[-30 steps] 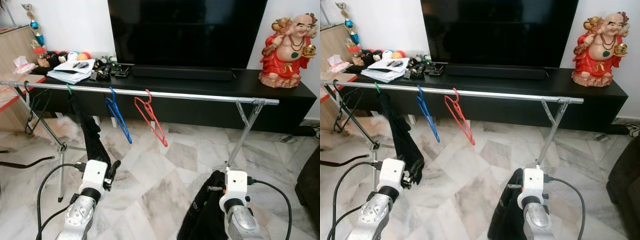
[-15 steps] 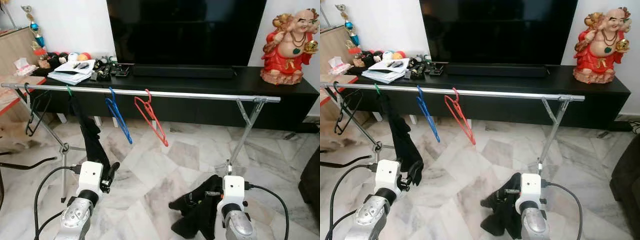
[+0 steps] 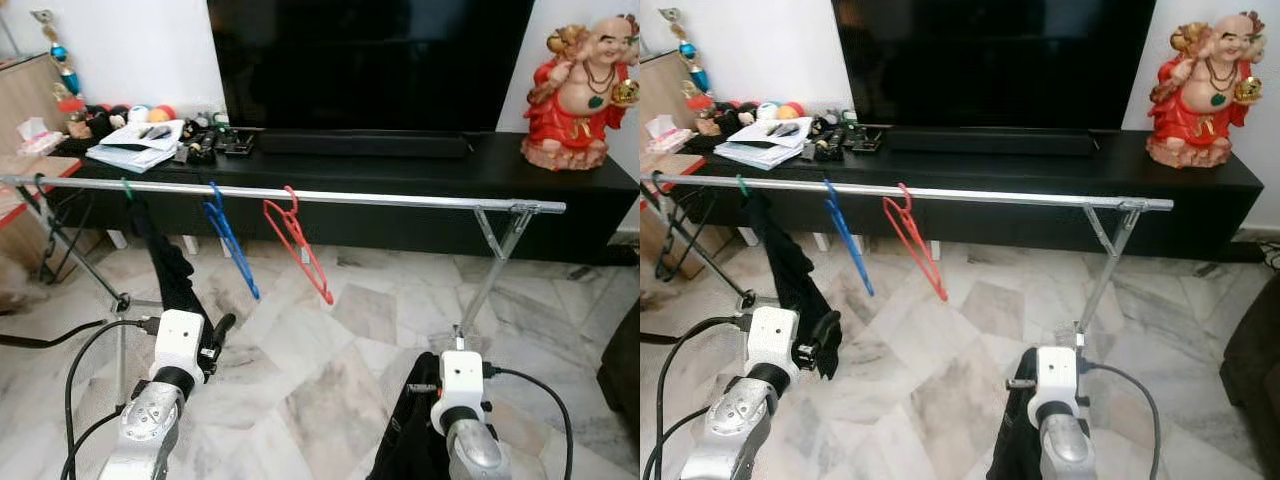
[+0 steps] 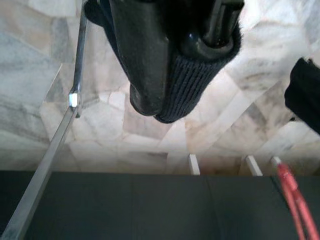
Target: Hang hanger
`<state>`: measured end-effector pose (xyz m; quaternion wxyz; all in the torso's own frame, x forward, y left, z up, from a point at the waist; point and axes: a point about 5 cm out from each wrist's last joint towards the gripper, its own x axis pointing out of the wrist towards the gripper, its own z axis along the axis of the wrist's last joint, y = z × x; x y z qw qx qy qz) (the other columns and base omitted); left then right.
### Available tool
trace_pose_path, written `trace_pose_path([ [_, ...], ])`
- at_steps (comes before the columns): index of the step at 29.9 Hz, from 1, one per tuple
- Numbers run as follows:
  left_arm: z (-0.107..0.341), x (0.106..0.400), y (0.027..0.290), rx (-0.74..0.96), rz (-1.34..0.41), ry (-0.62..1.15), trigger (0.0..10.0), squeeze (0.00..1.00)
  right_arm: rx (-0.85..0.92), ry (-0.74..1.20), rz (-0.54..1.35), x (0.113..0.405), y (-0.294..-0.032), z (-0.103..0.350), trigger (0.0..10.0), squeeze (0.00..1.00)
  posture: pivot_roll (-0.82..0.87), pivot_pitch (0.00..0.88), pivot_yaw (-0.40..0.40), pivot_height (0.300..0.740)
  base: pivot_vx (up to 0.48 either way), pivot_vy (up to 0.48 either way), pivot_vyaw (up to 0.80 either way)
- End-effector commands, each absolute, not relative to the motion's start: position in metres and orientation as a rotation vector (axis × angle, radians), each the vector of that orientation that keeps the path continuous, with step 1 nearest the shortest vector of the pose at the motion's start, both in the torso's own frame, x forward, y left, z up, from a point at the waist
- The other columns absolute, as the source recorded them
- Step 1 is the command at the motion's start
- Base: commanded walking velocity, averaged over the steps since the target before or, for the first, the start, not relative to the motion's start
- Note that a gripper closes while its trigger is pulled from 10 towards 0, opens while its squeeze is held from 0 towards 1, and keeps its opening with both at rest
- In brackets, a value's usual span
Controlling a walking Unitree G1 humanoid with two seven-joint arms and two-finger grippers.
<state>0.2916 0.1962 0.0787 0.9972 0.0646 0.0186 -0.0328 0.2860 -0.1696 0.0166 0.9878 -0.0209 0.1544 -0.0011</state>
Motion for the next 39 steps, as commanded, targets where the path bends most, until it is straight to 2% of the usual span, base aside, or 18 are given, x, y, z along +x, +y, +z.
trace_pose_path([
  [1, 0.0857, 0.2937, 0.1991, 0.143, -0.052, 0.025, 10.0, 0.0, -0.048, 0.294, 0.017, 0.2895, -0.1648, 0.0189, 10.0, 0.0, 0.03, 0.0, 0.081, 0.74, 0.315, 0.0, 0.0],
  [18, 0.0915, 0.2971, 0.1952, 0.149, -0.05, 0.01, 10.0, 0.0, -0.078, 0.291, 0.054, 0.2912, -0.1605, 0.0181, 10.0, 0.0, 0.04, 0.0, 0.075, 0.74, 0.327, 0.0, 0.0],
  [29, 0.0926, 0.298, 0.1945, 0.148, -0.044, 0.009, 10.0, 0.0, -0.083, 0.288, 0.07, 0.291, -0.1591, 0.0174, 10.0, 0.0, 0.05, 0.0, 0.069, 0.74, 0.334, 0.0, 0.67],
  [39, 0.0932, 0.2994, 0.193, 0.143, -0.041, 0.01, 10.0, 0.0, -0.077, 0.307, 0.055, 0.2912, -0.1628, 0.0151, 10.0, 0.0, 0.04, 0.008, 0.06, 0.74, 0.336, 0.0, 0.0],
])
